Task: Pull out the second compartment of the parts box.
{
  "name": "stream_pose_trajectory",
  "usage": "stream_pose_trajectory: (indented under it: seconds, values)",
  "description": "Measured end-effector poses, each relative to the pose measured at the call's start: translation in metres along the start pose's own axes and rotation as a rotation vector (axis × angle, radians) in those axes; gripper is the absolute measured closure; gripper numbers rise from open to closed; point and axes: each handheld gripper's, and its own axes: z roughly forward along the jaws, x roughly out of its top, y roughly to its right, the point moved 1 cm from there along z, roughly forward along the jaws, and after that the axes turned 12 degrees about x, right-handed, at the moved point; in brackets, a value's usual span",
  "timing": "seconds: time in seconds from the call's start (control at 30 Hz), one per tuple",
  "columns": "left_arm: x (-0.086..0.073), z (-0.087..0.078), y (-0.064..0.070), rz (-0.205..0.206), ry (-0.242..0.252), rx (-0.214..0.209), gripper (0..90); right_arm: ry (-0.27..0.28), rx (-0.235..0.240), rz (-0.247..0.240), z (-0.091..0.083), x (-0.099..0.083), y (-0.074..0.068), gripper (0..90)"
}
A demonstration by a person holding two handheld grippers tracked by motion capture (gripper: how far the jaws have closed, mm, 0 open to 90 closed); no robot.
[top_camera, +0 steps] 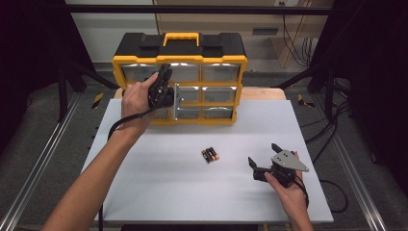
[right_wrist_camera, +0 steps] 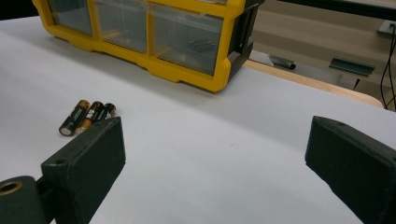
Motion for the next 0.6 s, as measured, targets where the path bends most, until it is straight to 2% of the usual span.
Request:
stream_pose_trajectory:
  seconds: [0.6]
  values:
    - [0.0048, 0.0026, 0.0027, -0.002, -0.004, 0.020, 73.6, -0.014, -0.005, -0.010, 0.0016, -0.0008, -0.0005, 5.3]
